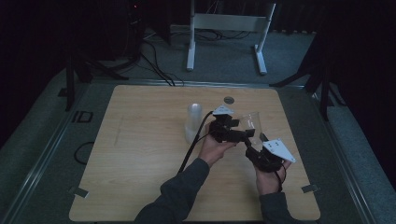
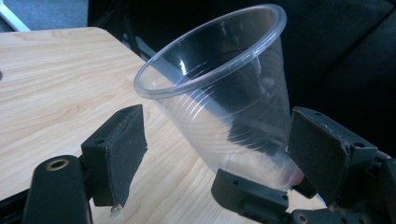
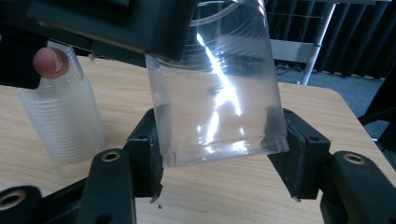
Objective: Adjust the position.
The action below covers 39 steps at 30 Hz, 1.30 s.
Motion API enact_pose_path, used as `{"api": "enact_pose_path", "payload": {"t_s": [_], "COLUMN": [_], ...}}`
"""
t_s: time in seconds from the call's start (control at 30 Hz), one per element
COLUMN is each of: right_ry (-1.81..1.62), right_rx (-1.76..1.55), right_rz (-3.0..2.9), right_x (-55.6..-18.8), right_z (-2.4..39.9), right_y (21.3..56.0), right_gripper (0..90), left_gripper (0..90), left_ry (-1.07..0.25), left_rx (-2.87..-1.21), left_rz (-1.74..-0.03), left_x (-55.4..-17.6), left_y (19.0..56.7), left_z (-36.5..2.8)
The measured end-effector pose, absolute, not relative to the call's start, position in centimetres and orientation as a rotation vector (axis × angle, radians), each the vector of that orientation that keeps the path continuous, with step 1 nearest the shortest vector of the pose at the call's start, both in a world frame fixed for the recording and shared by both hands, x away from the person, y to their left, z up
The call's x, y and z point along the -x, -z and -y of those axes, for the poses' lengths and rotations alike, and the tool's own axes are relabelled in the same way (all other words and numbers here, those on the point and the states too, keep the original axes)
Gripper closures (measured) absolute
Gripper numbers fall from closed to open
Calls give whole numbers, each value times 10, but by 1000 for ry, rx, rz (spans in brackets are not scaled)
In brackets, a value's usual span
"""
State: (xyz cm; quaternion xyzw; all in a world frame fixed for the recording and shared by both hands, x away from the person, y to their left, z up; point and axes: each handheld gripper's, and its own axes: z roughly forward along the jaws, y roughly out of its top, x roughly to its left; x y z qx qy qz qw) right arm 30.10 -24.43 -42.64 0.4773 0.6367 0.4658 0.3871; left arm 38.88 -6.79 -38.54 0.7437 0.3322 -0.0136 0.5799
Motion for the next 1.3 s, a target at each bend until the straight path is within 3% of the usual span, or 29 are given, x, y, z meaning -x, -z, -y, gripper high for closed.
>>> {"api": "enact_pose_path", "payload": {"t_s": [0.67, 1.3], "right_ry": [-1193, -1210], "right_rx": [-1193, -1177], "right_rz": [-1630, -1676], "right_x": [-301, -304], "right_z": [241, 242], "right_y": [428, 429], "right_gripper": [414, 392], "left_gripper": [207, 304], "left_ry": [169, 122], "left_rx": [-1615, -1600], "left_rz": [-827, -815], "left_x": [-400, -395], "left_y": [389, 388], "left_z": [75, 73]}}
